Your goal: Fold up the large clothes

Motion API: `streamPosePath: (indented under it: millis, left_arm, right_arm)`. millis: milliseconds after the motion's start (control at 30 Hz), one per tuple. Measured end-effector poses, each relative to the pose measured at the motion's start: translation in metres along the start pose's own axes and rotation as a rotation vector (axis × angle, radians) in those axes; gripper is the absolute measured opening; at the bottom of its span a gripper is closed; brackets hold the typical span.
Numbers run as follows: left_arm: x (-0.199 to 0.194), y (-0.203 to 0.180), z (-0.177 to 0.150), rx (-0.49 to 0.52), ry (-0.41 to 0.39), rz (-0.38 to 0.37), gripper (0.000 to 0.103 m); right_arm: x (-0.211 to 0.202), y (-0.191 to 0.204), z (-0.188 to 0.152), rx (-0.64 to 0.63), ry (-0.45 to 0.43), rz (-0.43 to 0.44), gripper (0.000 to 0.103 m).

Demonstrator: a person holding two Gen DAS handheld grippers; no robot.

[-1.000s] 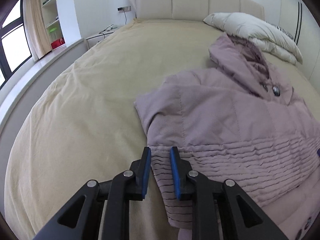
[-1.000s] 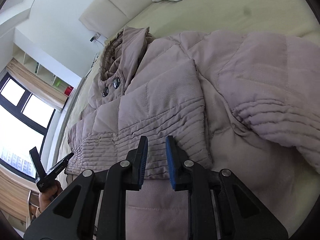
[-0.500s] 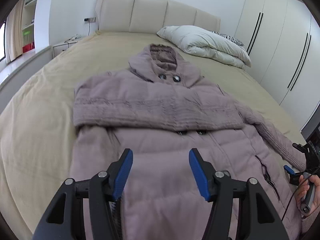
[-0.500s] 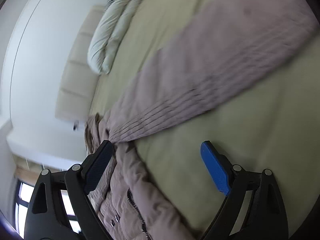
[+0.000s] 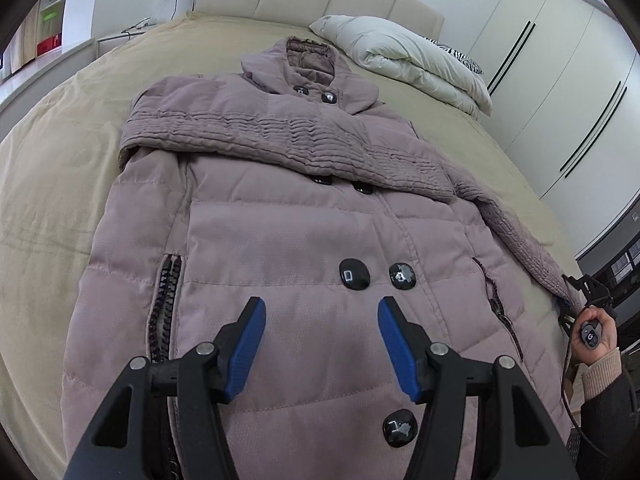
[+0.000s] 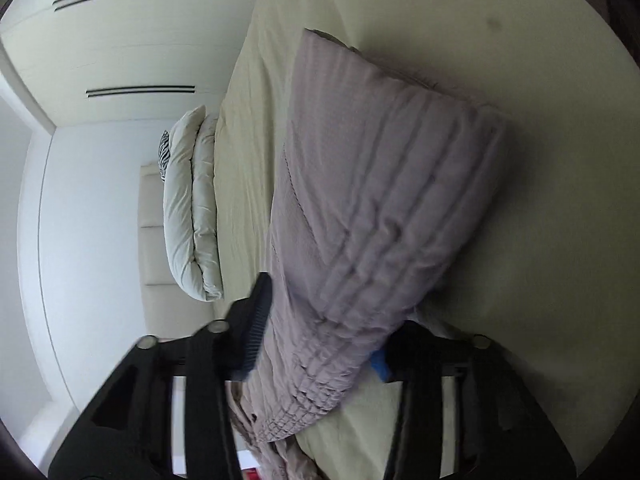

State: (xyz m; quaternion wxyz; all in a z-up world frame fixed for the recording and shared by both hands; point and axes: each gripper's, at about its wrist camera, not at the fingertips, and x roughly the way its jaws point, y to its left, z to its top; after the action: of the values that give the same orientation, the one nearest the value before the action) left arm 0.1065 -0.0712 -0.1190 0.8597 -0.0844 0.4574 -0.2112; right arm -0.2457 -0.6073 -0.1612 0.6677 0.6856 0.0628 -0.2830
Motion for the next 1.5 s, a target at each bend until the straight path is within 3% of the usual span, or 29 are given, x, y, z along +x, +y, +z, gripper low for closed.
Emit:
streamPosePath:
  millis: [133, 233, 333, 400, 533, 600, 667, 733, 833, 1167, 1300, 1333, 1400, 1433, 1467, 1500]
  left_arm:
    - [-0.006, 0.003, 0.013, -0.022, -0.026, -0.022, 0.062]
    - [-0.006, 0.011, 0.021, -0.098, -0.017, -0.081, 0.067]
    - [-0.009, 0.020, 0.027, -0.180, -0.021, -0.162, 0.073]
    - [-0.011, 0.027, 0.029, -0.229, -0.026, -0.214, 0.080]
    - [-0.008, 0.047, 0.028, -0.337, -0.016, -0.293, 0.089]
    - [-0.002, 0.056, 0.024, -0.387, 0.003, -0.319, 0.092]
    - [0.010, 0.060, 0.018, -0.432, 0.047, -0.349, 0.092]
    - [0.018, 0.062, 0.015, -0.468, 0.076, -0.393, 0.092]
    - [0.030, 0.063, 0.020, -0.519, 0.092, -0.421, 0.098]
    - [0.056, 0.036, 0.045, -0.628, 0.163, -0.608, 0.099]
    - [0.066, 0.031, 0.054, -0.645, 0.177, -0.644, 0.098]
    - [0.071, 0.032, 0.054, -0.669, 0.187, -0.666, 0.095]
    - [0.077, 0.032, 0.056, -0.686, 0.216, -0.701, 0.067]
    - [0.078, 0.029, 0.059, -0.657, 0.227, -0.693, 0.058]
    - [0.077, 0.026, 0.062, -0.629, 0.232, -0.685, 0.040]
    - [0.076, 0.023, 0.065, -0.607, 0.233, -0.683, 0.030]
  right_arm:
    - [-0.015, 0.072, -0.015, -0.391, -0.022, -0.043, 0.019]
    - [-0.024, 0.140, -0.060, -0.695, -0.020, -0.028, 0.018]
    - [-0.025, 0.202, -0.151, -1.118, 0.000, -0.018, 0.016]
    - [-0.024, 0.222, -0.227, -1.431, 0.012, -0.022, 0.015]
    - [-0.009, 0.208, -0.368, -1.959, 0.068, -0.052, 0.012]
    - [-0.004, 0.186, -0.419, -2.131, 0.107, -0.049, 0.011]
    - [-0.004, 0.166, -0.447, -2.156, 0.178, -0.040, 0.011]
    - [-0.004, 0.153, -0.458, -2.163, 0.168, -0.053, 0.011]
    - [-0.006, 0.148, -0.455, -2.124, 0.175, -0.048, 0.011]
    - [-0.027, 0.162, -0.448, -2.021, 0.152, 0.043, 0.011]
    - [-0.039, 0.160, -0.451, -2.036, 0.165, 0.066, 0.011]
    - [-0.040, 0.158, -0.453, -2.042, 0.168, 0.071, 0.011]
    - [-0.044, 0.155, -0.455, -2.049, 0.169, 0.077, 0.011]
    - [-0.045, 0.154, -0.455, -2.046, 0.172, 0.079, 0.011]
    - [-0.046, 0.153, -0.454, -2.040, 0.182, 0.079, 0.012]
    - [-0.045, 0.152, -0.456, -2.036, 0.189, 0.072, 0.012]
